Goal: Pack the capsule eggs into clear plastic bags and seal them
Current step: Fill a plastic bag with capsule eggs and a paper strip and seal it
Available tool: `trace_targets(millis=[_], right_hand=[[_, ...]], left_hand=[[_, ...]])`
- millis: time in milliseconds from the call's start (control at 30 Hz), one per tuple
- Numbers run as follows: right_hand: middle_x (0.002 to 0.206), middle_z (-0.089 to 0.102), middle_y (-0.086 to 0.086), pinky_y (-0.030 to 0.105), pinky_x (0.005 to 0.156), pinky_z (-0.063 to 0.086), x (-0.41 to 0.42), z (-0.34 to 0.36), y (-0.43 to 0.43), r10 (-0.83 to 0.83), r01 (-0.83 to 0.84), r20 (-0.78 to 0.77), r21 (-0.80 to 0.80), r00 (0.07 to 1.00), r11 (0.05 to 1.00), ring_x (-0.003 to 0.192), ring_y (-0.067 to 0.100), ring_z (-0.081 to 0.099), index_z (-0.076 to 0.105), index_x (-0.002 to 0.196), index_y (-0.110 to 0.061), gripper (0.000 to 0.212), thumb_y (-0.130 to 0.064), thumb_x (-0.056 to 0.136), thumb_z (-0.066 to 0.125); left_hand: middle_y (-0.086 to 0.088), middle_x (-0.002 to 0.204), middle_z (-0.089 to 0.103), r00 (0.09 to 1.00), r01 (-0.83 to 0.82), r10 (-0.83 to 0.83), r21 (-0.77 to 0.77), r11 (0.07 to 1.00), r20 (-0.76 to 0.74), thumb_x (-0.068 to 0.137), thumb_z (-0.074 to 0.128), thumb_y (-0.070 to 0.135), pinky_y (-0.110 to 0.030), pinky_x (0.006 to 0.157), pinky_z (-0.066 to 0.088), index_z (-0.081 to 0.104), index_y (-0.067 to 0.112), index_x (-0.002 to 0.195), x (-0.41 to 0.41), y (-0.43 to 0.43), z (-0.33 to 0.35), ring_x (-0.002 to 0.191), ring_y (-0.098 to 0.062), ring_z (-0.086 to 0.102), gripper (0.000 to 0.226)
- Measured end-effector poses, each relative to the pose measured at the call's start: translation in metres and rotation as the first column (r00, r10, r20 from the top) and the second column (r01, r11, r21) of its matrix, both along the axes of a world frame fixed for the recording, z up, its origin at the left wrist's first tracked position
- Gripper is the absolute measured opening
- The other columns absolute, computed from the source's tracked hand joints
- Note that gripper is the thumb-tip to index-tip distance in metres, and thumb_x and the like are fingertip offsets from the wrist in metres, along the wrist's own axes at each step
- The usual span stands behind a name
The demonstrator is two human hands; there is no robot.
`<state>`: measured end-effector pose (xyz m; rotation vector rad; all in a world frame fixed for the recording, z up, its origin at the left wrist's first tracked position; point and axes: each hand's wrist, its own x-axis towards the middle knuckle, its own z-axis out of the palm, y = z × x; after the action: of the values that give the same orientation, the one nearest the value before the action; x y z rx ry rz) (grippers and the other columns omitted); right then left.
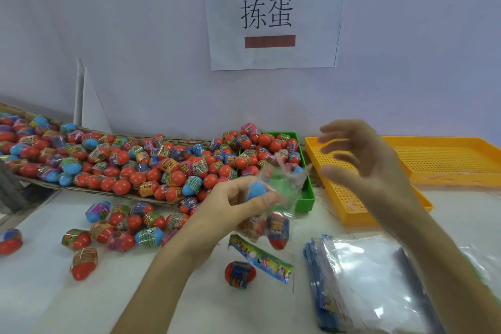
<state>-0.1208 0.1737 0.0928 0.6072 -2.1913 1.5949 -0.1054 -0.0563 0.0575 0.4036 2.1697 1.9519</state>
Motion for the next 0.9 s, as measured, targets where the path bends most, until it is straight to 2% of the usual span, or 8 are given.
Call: trace_targets(millis=[167, 300, 467, 567, 633, 733, 833, 900], right_hand=[[0.095, 0.07, -0.006, 0.014, 0.058, 0.042, -0.056, -0.002, -0.009, -0.317, 0.234, 0.105, 0.47, 0.942, 0.851, 0.079, 0.006, 0.062, 0.07, 0.099, -0.024, 0.011, -0.016, 0.093, 0.066], [0.109, 0.062, 0.001, 0.037, 0.092, 0.045, -0.08, -0.025, -0.029, -0.342, 0.122, 0.094, 0.821, 0.935, 0.558, 0.104, 0.023, 0.057, 0.065, 0.108, -0.02, 0.016, -0.026, 0.093, 0.068], [0.095, 0.049, -0.01, 0.043, 0.101, 0.033, -0.077, -0.033, -0.036, -0.233, 0.154, -0.049, 0.877, 0.971, 0.455, 0.109, 0.019, 0.05, 0.046, 0.084, -0.033, 0.029, -0.016, 0.088, 0.069], [0.078, 0.053, -0.017, 0.032, 0.082, 0.041, -0.064, -0.023, -0.025, -0.233, 0.237, -0.106, 0.717, 0.967, 0.656, 0.09, 0.017, 0.06, 0.047, 0.074, -0.037, 0.035, -0.021, 0.085, 0.076], [0.08, 0.065, -0.014, 0.022, 0.069, 0.049, -0.051, -0.004, -0.013, -0.281, 0.286, -0.058, 0.248, 0.958, 0.926, 0.08, 0.01, 0.065, 0.062, 0.083, -0.035, 0.023, -0.026, 0.079, 0.083], [0.088, 0.073, -0.013, 0.02, 0.073, 0.053, -0.021, 0.026, 0.001, -0.067, 0.038, -0.096, -0.276, 0.993, 0.96, 0.083, 0.006, 0.068, 0.07, 0.095, -0.033, 0.028, -0.038, 0.072, 0.084], [0.097, 0.073, -0.009, 0.034, 0.086, 0.051, 0.001, 0.033, -0.009, 0.016, -0.037, -0.182, -0.113, 0.983, 0.993, 0.091, 0.014, 0.068, 0.07, 0.095, -0.034, 0.027, -0.039, 0.072, 0.083], [0.095, 0.071, -0.017, 0.027, 0.091, 0.046, 0.004, 0.025, -0.017, -0.046, 0.058, -0.215, 0.049, 0.975, 0.997, 0.096, 0.011, 0.066, 0.068, 0.092, -0.035, 0.026, -0.036, 0.072, 0.086]], left_hand=[[-0.008, 0.094, 0.078, 0.978, -0.187, 0.198, 0.139, 0.972, -0.069, 0.078, 0.081, 0.047, -0.036, 0.075, 0.061, 0.071, 0.023, 0.089, -0.002, 0.0, 0.002, 0.088, -0.027, 0.075, 0.028], [-0.019, 0.104, 0.074, 0.97, -0.201, 0.226, 0.23, 0.952, -0.089, 0.077, 0.087, 0.038, -0.035, 0.08, 0.061, 0.067, 0.026, 0.084, -0.001, 0.001, 0.002, 0.1, -0.039, 0.07, 0.024], [-0.015, 0.103, 0.076, 0.974, -0.16, 0.192, 0.229, 0.96, -0.123, 0.075, 0.085, 0.044, -0.031, 0.086, 0.06, 0.063, 0.022, 0.095, 0.0, 0.001, 0.003, 0.1, -0.026, 0.073, 0.037], [-0.004, 0.103, 0.078, 0.978, -0.105, 0.139, 0.207, 0.973, -0.156, 0.078, 0.08, 0.045, -0.019, 0.083, 0.056, 0.063, 0.025, 0.105, 0.002, 0.002, 0.005, 0.101, -0.016, 0.074, 0.038], [-0.004, 0.103, 0.077, 0.971, -0.116, 0.148, 0.172, 0.978, -0.19, 0.076, 0.082, 0.047, -0.021, 0.083, 0.057, 0.066, 0.034, 0.102, 0.002, 0.003, 0.004, 0.1, -0.017, 0.073, 0.033], [-0.003, 0.103, 0.076, 0.965, -0.134, 0.156, 0.115, 0.984, -0.21, 0.076, 0.082, 0.048, -0.032, 0.085, 0.061, 0.067, 0.037, 0.105, 0.001, 0.004, 0.001, 0.098, -0.022, 0.074, 0.035], [0.0, 0.097, 0.077, 0.969, -0.109, 0.122, 0.072, 0.991, -0.213, 0.078, 0.082, 0.041, -0.024, 0.077, 0.059, 0.065, 0.038, 0.108, 0.0, 0.005, -0.001, 0.091, -0.02, 0.076, 0.034], [0.001, 0.096, 0.077, 0.968, -0.107, 0.115, 0.049, 0.993, -0.224, 0.079, 0.08, 0.035, -0.024, 0.077, 0.059, 0.064, 0.038, 0.108, 0.0, 0.005, -0.002, 0.089, -0.019, 0.076, 0.033]])
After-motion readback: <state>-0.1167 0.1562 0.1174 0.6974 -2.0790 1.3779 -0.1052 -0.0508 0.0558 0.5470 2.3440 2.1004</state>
